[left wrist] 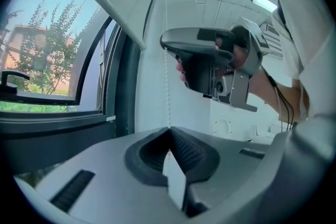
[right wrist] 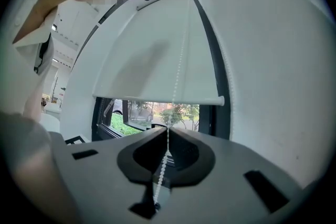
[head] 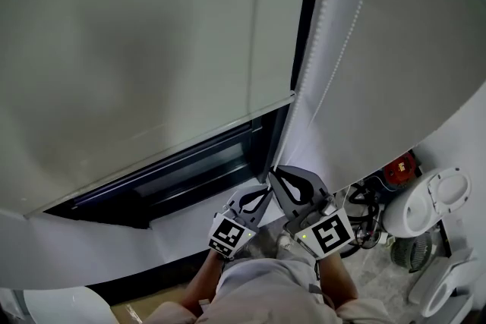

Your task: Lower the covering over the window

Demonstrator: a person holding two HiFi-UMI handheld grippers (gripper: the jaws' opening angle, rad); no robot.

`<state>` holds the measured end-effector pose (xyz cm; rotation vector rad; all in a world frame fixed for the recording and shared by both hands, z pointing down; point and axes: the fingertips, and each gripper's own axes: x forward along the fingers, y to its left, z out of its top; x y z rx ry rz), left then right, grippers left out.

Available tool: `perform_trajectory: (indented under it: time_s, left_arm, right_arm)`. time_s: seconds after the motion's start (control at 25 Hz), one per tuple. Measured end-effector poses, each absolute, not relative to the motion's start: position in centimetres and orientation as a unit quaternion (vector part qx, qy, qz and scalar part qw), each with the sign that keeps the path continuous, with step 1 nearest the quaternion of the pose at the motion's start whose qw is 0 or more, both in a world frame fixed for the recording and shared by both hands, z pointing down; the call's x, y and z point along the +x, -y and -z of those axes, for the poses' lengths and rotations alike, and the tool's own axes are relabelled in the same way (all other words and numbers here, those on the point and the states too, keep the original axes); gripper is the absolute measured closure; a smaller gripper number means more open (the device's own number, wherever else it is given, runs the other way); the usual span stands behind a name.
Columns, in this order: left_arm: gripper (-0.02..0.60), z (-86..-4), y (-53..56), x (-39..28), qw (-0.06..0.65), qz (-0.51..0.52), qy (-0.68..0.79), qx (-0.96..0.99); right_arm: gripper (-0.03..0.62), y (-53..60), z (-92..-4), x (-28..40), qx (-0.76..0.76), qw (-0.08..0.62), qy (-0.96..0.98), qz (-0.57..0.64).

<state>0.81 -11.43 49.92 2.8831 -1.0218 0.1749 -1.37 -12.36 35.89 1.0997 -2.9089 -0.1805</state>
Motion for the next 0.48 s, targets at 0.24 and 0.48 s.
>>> perform_trajectory:
  time_s: [0.24,0.48]
  left_arm:
    - [0.569,-49.98,11.29,0.31,0.042,-0.047,0.338,0.939]
    - [0.569,-49.98,11.17,0.73,0.042,-0.044,0.334,0.941]
  right_arm:
    - [0.595,12.37,-36.06,-1.32,0.351,0.0,0.935,0.042]
    - [0.595,12.05,-36.01,-0.84,0.362,-0.005,0.931,0.045]
